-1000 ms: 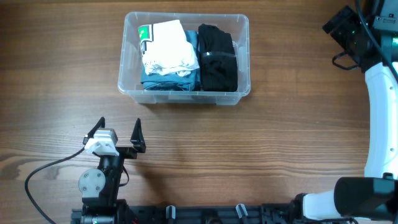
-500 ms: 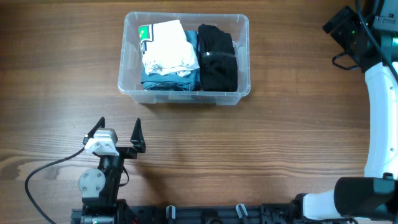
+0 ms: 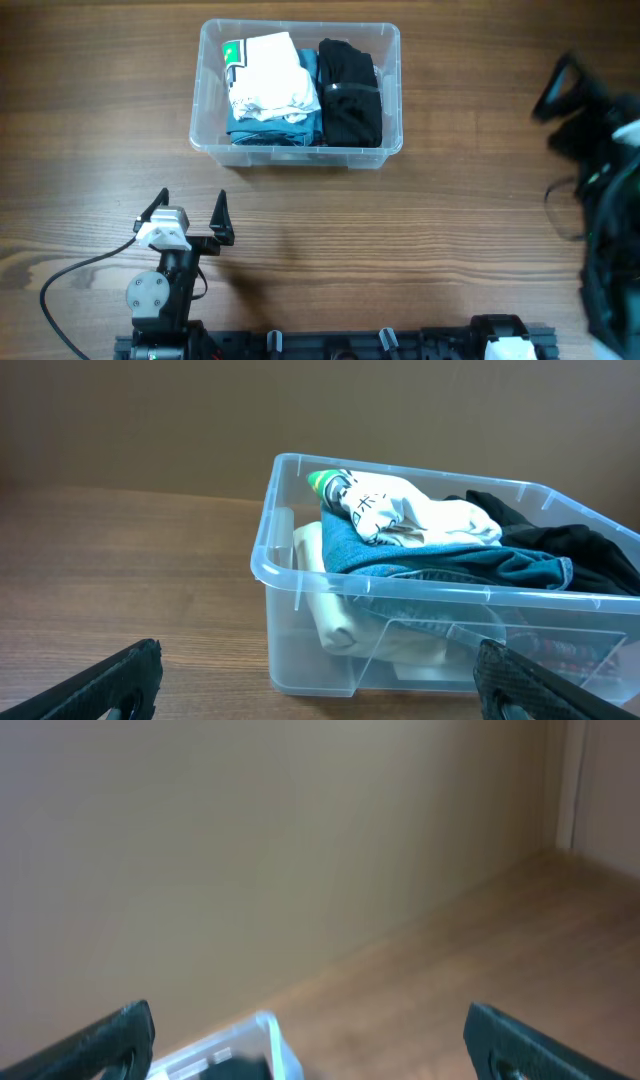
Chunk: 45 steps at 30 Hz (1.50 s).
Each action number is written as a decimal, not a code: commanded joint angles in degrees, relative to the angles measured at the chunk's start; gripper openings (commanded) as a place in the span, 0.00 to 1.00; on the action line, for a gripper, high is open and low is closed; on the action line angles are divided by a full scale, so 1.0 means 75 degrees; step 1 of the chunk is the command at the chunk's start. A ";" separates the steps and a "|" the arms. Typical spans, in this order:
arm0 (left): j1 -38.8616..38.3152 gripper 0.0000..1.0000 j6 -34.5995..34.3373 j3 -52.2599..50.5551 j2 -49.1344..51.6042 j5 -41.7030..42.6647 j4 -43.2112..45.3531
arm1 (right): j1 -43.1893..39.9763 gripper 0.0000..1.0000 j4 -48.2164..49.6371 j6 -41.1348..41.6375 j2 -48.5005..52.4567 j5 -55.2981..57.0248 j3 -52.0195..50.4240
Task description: Pack container
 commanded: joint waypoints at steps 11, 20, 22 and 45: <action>-0.0044 1.00 -0.0017 -0.0047 -0.0073 0.0090 -0.0020 | -0.0003 1.00 0.5088 -0.1268 -0.5120 -0.1329 -0.8000; -0.0044 1.00 -0.0017 -0.0047 -0.0073 0.0090 -0.0020 | -0.0003 1.00 0.5149 -0.1279 -0.6248 -0.1378 -0.9538; -0.0044 1.00 -0.0020 -0.0047 -0.0073 0.0090 -0.0020 | -0.0003 1.00 0.4765 -0.1343 -0.6365 -0.1378 -0.9530; -0.0044 1.00 -0.0017 -0.0047 -0.0073 0.0093 -0.0020 | -0.0003 1.00 0.4287 -0.2436 -0.6362 -0.1891 -0.9530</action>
